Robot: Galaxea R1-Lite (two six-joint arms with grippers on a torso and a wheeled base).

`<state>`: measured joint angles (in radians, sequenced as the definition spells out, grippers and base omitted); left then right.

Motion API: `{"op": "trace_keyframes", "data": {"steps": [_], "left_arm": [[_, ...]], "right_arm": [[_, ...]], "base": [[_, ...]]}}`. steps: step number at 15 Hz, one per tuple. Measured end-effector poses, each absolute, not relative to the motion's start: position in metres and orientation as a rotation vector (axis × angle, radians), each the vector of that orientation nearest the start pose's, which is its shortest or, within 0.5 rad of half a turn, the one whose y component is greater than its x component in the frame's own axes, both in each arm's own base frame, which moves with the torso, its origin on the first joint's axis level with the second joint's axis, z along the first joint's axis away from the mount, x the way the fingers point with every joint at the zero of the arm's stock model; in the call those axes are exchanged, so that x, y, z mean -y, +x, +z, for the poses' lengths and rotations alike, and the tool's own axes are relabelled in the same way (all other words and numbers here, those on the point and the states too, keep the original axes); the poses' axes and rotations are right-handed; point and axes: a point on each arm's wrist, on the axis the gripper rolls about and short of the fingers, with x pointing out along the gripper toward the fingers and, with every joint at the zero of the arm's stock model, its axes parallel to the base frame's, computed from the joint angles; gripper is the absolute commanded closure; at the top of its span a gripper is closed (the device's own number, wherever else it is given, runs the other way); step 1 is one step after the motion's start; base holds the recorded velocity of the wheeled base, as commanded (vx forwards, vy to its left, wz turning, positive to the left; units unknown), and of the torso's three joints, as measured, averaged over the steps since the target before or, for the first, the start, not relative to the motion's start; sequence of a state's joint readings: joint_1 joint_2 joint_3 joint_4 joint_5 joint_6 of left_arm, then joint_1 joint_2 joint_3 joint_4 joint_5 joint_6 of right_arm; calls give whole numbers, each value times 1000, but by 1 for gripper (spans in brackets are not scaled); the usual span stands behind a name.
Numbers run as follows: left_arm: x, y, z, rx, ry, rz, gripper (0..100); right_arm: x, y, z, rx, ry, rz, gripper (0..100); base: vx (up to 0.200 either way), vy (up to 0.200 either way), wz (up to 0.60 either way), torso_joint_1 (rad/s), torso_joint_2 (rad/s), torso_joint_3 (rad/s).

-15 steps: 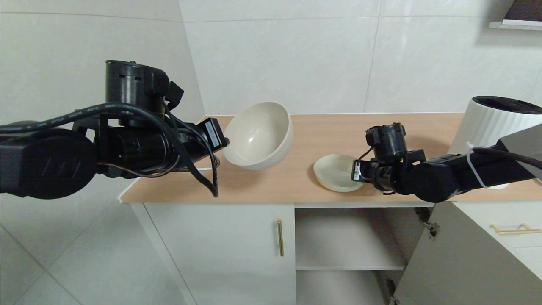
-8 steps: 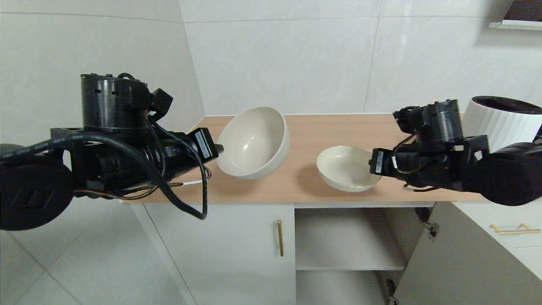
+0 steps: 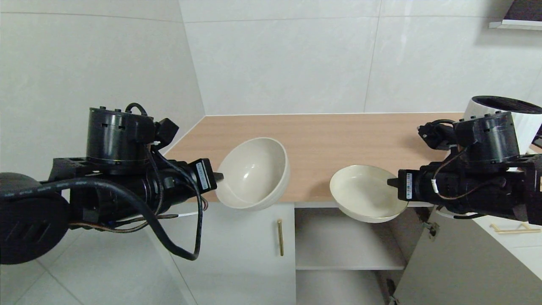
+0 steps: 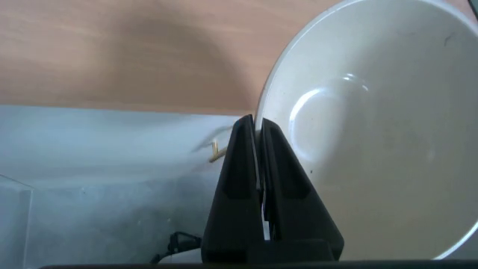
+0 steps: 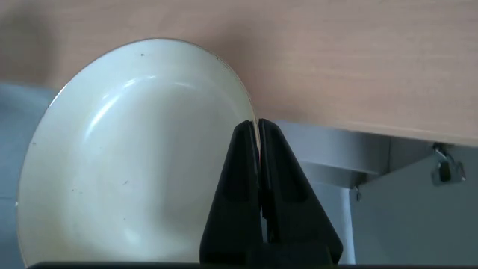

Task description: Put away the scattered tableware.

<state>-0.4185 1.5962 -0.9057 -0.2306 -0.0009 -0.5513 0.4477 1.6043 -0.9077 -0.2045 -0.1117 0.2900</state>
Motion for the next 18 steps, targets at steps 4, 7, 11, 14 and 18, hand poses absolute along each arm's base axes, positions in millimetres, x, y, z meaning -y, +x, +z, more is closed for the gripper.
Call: {"op": "trace_keyframes", "data": {"steps": [4, 7, 11, 14, 18], "left_arm": [[116, 259, 198, -563, -436, -275, 100], [116, 261, 195, -574, -432, -268, 100], [119, 264, 190, -592, -426, -266, 100], [122, 266, 185, -609, -419, -271, 100], [124, 267, 181, -621, -415, -268, 100]], "right_arm": [[-120, 253, 195, -525, 138, 285, 100], [-118, 254, 192, -528, 115, 282, 100], [-120, 259, 181, -561, 97, 272, 100], [-118, 265, 173, -581, 66, 264, 100], [-118, 266, 168, -599, 57, 261, 100]], "base": [[0, 0, 0, 0, 0, 0], [0, 0, 0, 0, 0, 0], [0, 0, 0, -46, 111, 61], [0, 0, 0, -178, 424, 245], [0, 0, 0, -188, 472, 277]]}}
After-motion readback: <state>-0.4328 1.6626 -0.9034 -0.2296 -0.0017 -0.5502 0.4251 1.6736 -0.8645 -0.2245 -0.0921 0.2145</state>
